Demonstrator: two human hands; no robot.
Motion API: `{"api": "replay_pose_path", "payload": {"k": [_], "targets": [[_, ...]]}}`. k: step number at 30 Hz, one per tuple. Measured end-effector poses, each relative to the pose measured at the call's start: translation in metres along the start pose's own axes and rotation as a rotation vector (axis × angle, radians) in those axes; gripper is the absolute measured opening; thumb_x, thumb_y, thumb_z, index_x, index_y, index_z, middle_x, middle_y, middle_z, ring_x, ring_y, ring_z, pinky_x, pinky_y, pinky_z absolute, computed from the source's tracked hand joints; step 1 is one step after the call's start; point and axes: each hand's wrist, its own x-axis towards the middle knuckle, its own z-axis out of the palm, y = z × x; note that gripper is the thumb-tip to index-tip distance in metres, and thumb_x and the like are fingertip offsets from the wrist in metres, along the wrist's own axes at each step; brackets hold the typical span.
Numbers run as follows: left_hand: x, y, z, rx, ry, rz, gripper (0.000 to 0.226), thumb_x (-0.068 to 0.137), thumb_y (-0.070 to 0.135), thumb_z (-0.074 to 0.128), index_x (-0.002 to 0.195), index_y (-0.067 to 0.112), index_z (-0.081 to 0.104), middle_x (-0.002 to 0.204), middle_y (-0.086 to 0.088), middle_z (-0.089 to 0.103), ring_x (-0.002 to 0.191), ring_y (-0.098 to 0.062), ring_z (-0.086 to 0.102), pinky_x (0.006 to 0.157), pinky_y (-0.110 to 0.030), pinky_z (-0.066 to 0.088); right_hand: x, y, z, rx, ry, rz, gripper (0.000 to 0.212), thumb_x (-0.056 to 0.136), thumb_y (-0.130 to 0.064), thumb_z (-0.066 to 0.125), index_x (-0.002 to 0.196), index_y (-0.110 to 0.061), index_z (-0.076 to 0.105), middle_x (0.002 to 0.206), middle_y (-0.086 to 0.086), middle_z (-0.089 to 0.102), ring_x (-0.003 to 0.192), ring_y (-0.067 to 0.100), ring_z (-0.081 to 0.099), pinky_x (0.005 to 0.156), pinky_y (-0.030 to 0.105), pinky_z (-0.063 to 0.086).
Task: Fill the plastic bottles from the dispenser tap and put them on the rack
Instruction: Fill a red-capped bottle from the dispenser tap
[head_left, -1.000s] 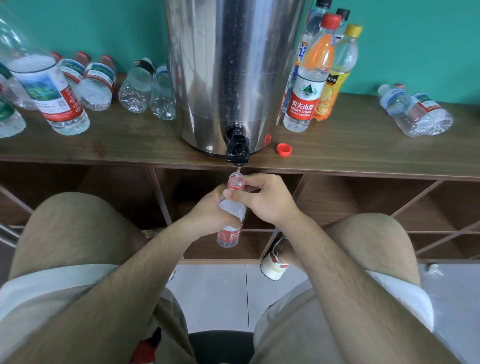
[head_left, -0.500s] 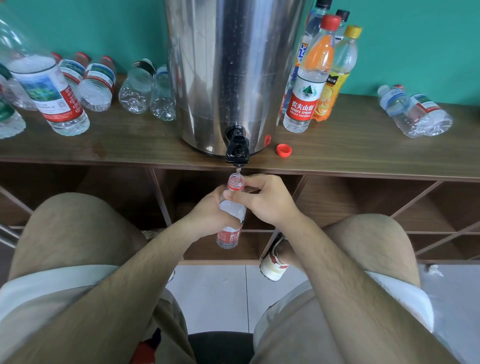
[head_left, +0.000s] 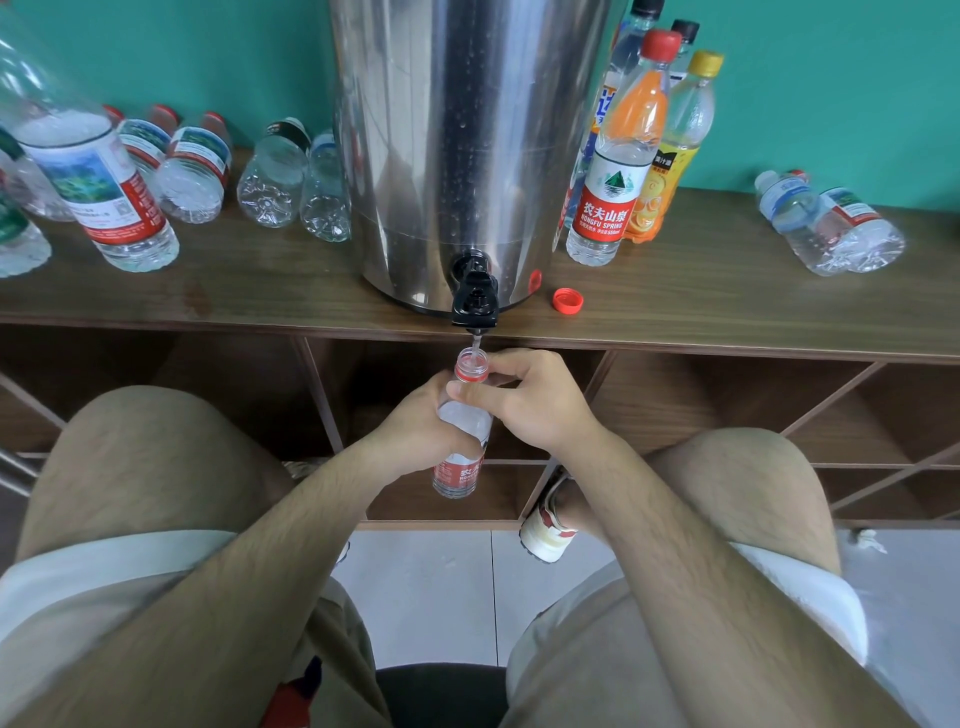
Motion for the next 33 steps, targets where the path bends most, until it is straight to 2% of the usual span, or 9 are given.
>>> {"api": "replay_pose_path", "payload": {"k": [6,10,21,25,33], "targets": [[0.0011,0.0017,-0.0004,0.009,-0.001,0.0,0.084,0.079,0.008,0.085,0.15,0.027,0.044,0.139,0.0,0.058,0.131,-0.024,0.055,0.111,-0.051,0.049,0.0006,-0.0001,0.0001,-0.003,0.0,0.005,0.02,0.087,-0.035,0.084,0.105,-0.027,0.083,0.1,-0.012,0.08,0.096,0.007,0.073,0.09,0.033,0.058],[0.0013,0.0015,-0.0001,0.01,-0.001,0.0,0.082,0.08,0.008,0.085,0.149,0.025,0.044,0.139,-0.002,0.059,0.131,-0.025,0.056,0.111,-0.052,0.049,0.0007,0.0009,0.0005,0.005,-0.001,0.003,0.019,0.087,-0.034,0.084,0.104,-0.026,0.084,0.098,-0.013,0.08,0.094,0.005,0.073,0.087,0.028,0.056],[0.0006,0.0008,0.0004,-0.008,0.006,-0.02,0.085,0.078,0.004,0.085,0.149,0.025,0.044,0.137,-0.002,0.059,0.131,-0.025,0.055,0.11,-0.051,0.049,0.0017,0.0024,0.0012,0.005,-0.009,0.003,0.018,0.086,-0.037,0.083,0.101,-0.029,0.084,0.096,-0.014,0.08,0.092,0.005,0.073,0.085,0.027,0.055],[0.0011,0.0004,0.0001,-0.008,0.006,-0.024,0.085,0.077,0.004,0.085,0.149,0.025,0.044,0.136,-0.002,0.06,0.129,-0.025,0.057,0.109,-0.051,0.05,0.0016,0.0029,0.0011,0.004,-0.005,0.003,0.016,0.085,-0.038,0.083,0.099,-0.03,0.084,0.095,-0.014,0.08,0.092,0.007,0.074,0.088,0.033,0.058],[0.0011,0.0009,0.001,0.008,0.008,-0.027,0.086,0.078,0.007,0.086,0.15,0.027,0.043,0.14,-0.001,0.057,0.132,-0.025,0.054,0.111,-0.052,0.049,0.0013,0.0018,0.0006,-0.02,-0.007,-0.001,0.018,0.087,-0.037,0.083,0.103,-0.028,0.084,0.098,-0.013,0.08,0.095,0.007,0.073,0.09,0.034,0.058]]}}
